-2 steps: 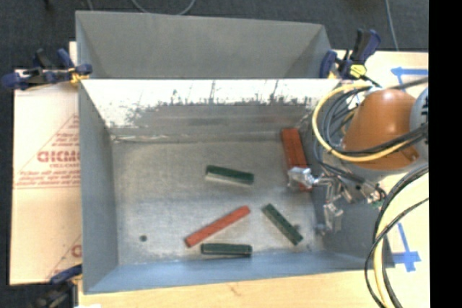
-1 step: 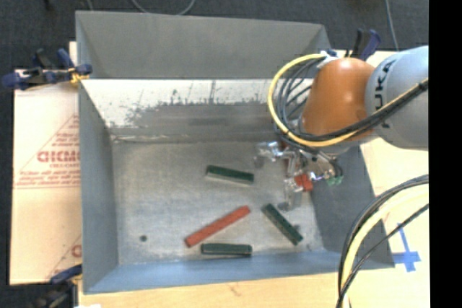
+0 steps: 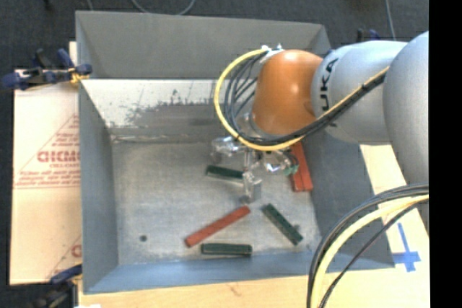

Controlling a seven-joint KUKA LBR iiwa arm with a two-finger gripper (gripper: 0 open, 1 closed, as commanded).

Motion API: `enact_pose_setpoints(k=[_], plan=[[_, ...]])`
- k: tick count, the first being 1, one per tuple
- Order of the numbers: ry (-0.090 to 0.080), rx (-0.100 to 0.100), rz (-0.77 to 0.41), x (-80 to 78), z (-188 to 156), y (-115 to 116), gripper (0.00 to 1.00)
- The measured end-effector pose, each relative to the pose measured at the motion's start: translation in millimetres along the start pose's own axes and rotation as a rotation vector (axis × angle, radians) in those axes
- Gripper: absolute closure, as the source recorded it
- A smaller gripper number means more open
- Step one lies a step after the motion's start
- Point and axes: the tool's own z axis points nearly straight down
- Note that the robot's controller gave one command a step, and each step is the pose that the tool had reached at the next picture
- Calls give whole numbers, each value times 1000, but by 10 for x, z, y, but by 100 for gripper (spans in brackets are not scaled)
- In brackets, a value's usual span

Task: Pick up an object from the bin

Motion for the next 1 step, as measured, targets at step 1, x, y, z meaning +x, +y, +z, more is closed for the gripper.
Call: enact_pose_setpoints(k=[1], plan=[[2, 3, 3, 22, -4, -38, 100]])
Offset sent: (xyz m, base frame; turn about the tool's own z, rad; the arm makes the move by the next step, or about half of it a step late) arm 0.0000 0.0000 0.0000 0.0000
